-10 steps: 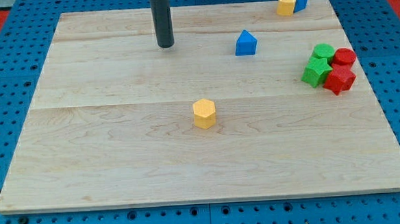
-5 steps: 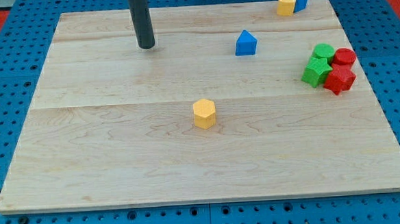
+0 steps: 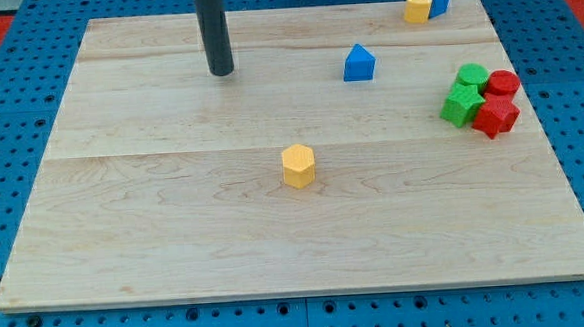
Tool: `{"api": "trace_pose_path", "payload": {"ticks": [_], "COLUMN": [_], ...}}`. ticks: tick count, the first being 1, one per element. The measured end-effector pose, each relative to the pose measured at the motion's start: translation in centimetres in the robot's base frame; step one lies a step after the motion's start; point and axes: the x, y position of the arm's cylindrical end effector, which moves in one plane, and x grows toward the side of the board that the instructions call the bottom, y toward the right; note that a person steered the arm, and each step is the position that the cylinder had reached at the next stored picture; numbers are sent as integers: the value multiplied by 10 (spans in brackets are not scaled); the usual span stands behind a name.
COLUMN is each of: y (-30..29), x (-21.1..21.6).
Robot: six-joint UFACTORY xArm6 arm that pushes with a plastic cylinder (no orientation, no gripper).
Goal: Point at the yellow hexagon
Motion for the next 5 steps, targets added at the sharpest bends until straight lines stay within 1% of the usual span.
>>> {"api": "trace_pose_path", "payload": {"ticks": [1, 3, 5], "y": [-10, -5, -1], "x": [26, 78, 121]}}
